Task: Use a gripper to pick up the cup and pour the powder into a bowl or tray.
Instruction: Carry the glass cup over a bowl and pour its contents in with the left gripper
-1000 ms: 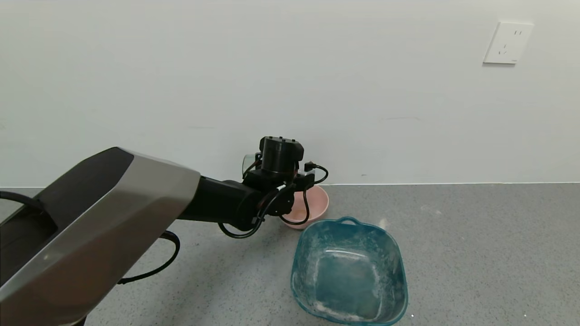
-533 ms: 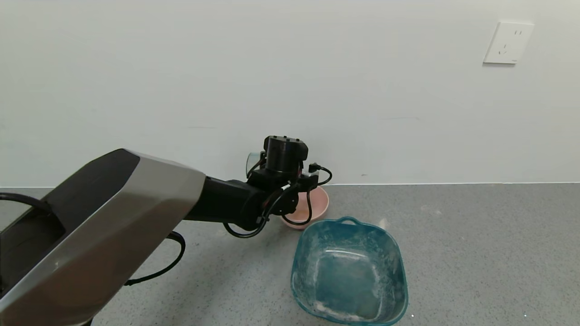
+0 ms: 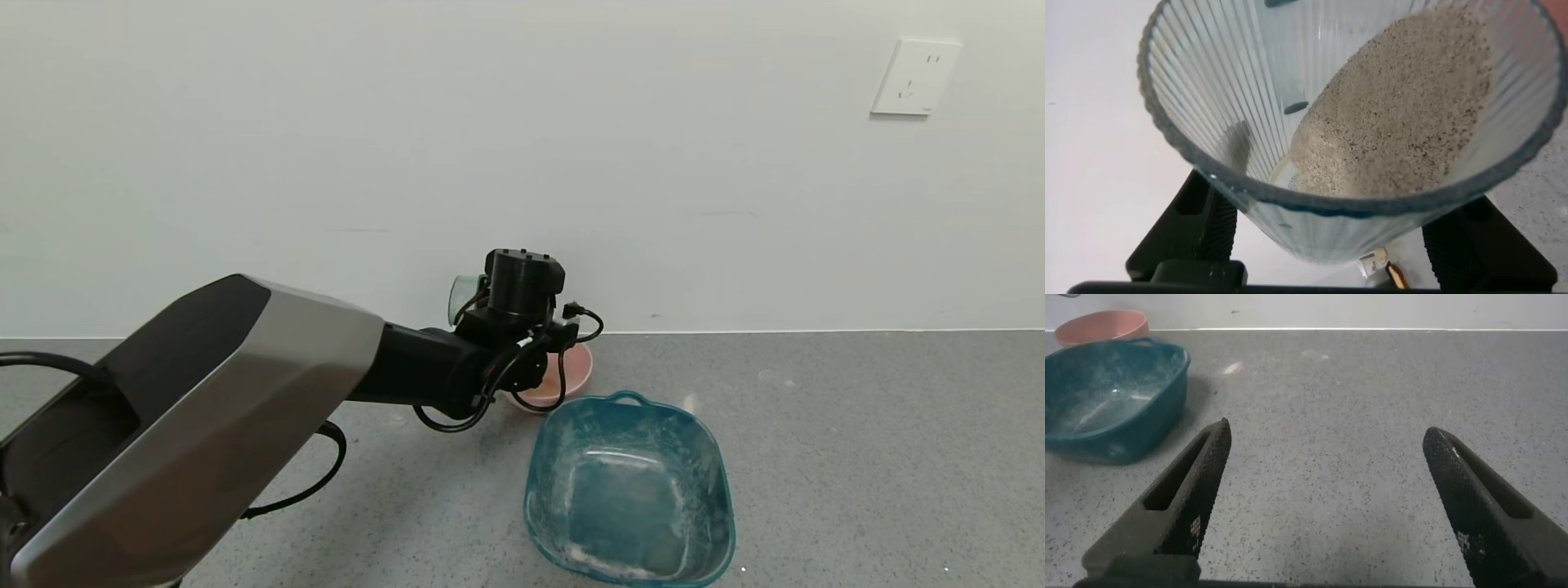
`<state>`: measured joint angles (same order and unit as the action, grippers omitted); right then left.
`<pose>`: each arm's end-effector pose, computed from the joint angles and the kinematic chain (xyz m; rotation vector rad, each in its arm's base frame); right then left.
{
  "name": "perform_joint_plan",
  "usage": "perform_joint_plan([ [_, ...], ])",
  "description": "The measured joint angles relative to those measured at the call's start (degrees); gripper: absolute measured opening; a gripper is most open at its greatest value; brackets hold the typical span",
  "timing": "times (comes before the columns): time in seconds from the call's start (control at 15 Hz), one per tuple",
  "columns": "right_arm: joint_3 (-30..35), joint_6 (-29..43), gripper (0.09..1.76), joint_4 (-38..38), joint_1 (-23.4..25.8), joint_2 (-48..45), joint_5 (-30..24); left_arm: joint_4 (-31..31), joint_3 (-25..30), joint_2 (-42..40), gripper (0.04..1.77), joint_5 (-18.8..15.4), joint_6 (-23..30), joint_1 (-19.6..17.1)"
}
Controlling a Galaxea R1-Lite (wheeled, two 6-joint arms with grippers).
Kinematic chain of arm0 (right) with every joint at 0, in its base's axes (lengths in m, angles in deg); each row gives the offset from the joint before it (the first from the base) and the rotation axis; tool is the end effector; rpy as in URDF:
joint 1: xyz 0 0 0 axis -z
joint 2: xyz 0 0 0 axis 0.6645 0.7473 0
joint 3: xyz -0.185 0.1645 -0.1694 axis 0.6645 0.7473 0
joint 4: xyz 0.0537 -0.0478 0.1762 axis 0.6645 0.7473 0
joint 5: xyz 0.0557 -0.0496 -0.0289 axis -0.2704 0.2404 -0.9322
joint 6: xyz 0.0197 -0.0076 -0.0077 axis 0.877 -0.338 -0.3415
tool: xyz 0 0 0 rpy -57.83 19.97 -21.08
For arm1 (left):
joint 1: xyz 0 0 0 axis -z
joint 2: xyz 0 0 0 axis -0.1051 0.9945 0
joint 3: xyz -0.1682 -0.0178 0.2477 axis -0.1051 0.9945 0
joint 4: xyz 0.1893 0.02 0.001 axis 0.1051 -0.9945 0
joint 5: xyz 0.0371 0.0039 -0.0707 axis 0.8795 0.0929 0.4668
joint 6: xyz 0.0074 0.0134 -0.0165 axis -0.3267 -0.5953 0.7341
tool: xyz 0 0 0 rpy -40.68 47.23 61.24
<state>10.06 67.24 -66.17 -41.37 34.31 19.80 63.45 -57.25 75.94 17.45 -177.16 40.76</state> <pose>-0.0229 -0.0002 0.0764 0.0368 -0.0105 -0.0137 0.3959 -0.2531 0.1361 1.7577 0.4123 0.0527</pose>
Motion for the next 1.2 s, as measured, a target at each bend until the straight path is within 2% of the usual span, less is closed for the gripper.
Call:
perform_joint_plan([
  [0.6, 0.0, 0.0, 1.71, 0.0, 0.0, 0.0, 0.0, 1.5, -2.1, 1.0, 1.28, 1.8, -3.0, 0.4],
  [0.8, 0.0, 0.0, 1.71, 0.0, 0.0, 0.0, 0.0, 9.6, -2.5, 2.0, 1.28, 1.7, -9.0, 0.4],
  [1.07, 0.0, 0.0, 1.71, 0.0, 0.0, 0.0, 0.0, 26.1, -1.8, 4.0, 1.28, 0.2, -20.4, 0.3],
  [1.2, 0.0, 0.0, 1.71, 0.0, 0.0, 0.0, 0.0, 26.8, -0.7, 4.7, 1.28, 0.1, -21.0, 0.3],
])
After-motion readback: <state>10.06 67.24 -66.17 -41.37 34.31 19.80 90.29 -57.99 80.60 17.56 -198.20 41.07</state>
